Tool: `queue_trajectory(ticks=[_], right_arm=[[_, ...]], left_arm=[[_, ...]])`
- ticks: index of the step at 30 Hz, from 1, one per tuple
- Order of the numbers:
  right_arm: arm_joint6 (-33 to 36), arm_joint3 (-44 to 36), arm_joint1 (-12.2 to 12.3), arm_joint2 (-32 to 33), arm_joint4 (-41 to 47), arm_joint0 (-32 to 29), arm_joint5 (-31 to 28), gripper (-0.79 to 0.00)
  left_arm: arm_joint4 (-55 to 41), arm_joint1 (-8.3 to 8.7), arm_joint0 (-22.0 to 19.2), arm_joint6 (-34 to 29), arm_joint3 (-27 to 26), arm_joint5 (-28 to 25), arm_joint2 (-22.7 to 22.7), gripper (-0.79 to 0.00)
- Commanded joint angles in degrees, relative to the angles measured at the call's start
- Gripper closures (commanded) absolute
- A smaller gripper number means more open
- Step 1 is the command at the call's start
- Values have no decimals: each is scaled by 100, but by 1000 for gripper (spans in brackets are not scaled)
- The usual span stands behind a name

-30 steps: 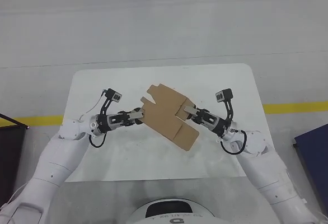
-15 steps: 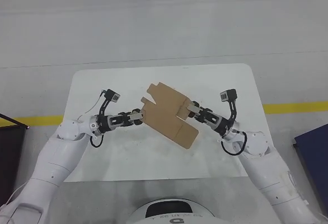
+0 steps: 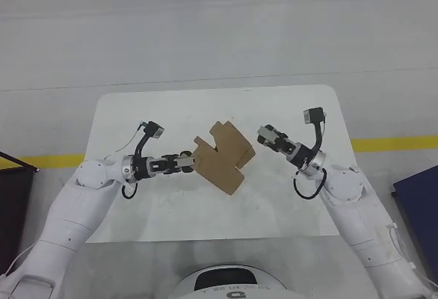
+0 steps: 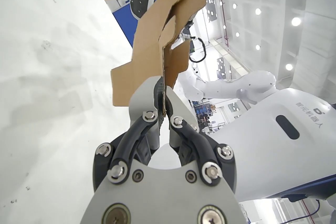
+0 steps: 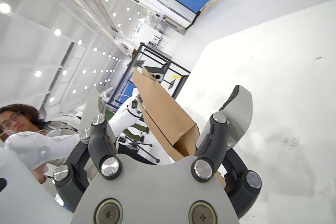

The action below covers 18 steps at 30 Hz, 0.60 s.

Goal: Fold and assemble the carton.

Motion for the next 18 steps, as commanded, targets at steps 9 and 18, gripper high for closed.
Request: queue_trajectory(ticks=[9,18], right_arm=[[610,28,-34,-512,-171,270,120,-785],[1220,-203,7,-580,120,184,69,-785]], left_arm=[[106,59,-83,58,106,-57,8,0],[254,-12,-296,421,471,21,115,0]])
